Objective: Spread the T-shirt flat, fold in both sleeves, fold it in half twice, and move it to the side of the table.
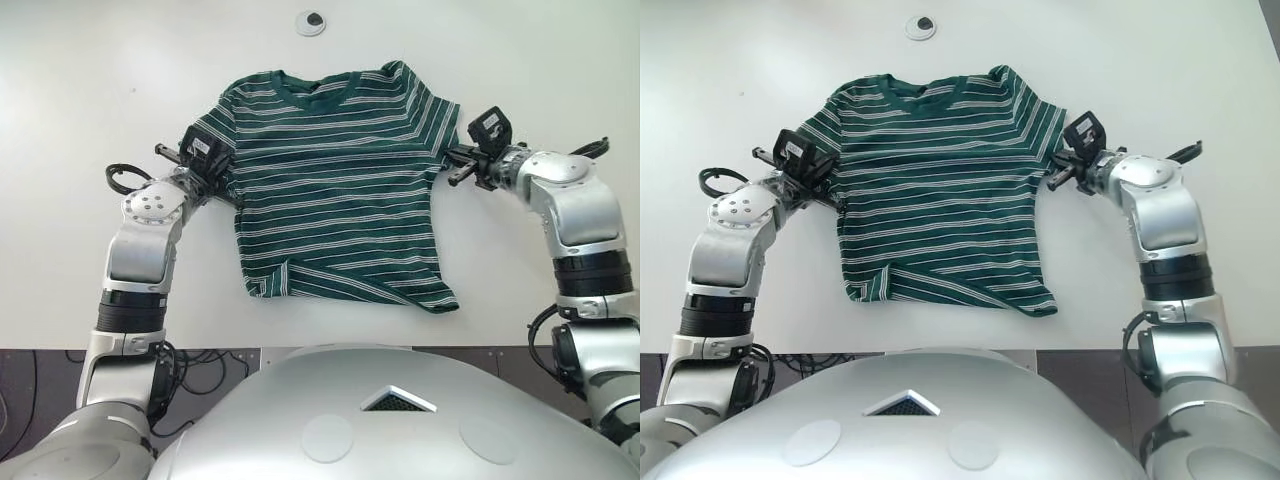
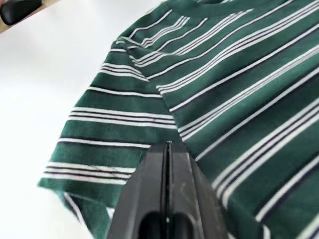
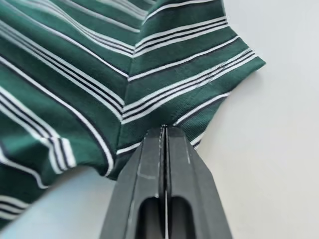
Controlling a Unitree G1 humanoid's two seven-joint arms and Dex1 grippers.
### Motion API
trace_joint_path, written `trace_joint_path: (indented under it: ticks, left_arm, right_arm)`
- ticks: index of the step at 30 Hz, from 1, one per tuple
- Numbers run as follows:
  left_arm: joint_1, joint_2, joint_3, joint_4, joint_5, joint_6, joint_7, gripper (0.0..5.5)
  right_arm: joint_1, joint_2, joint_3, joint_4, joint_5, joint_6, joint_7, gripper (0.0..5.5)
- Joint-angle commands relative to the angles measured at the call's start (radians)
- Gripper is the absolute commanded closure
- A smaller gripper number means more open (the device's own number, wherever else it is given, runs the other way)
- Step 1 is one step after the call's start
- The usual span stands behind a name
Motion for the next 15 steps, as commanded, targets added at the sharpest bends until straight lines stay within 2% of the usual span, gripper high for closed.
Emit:
trace_joint_path:
  ticks: [1,4,9,11,15]
  left_arm:
    - [0.018,0.002,0.015,-0.028,-0.003,0.009,-0.008,5.49]
    - [-0.006,-0.01,0.049,-0.019,-0.006,-0.01,0.012,5.49]
    - [-0.055,-0.045,0.135,-0.03,-0.053,-0.031,0.036,5.49]
    - [-0.065,-0.042,0.13,-0.023,-0.064,-0.009,0.014,5.49]
    - [-0.093,-0.037,0.061,0.064,-0.033,0.035,-0.012,5.49]
  right_arm:
    - [0.045,-0.066,0.022,-0.007,-0.018,0.03,0.037,5.5]
    - [-0.006,-0.026,-0.024,-0.023,0.015,0.023,0.024,5.5]
    - [-0.168,0.114,-0.136,-0.037,0.077,-0.096,-0.08,5.5]
    - [-0.218,0.167,-0.124,0.016,0.08,-0.126,-0.094,5.5]
    - [-0.274,0.247,-0.069,0.277,0.025,-0.215,-0.129,5.5]
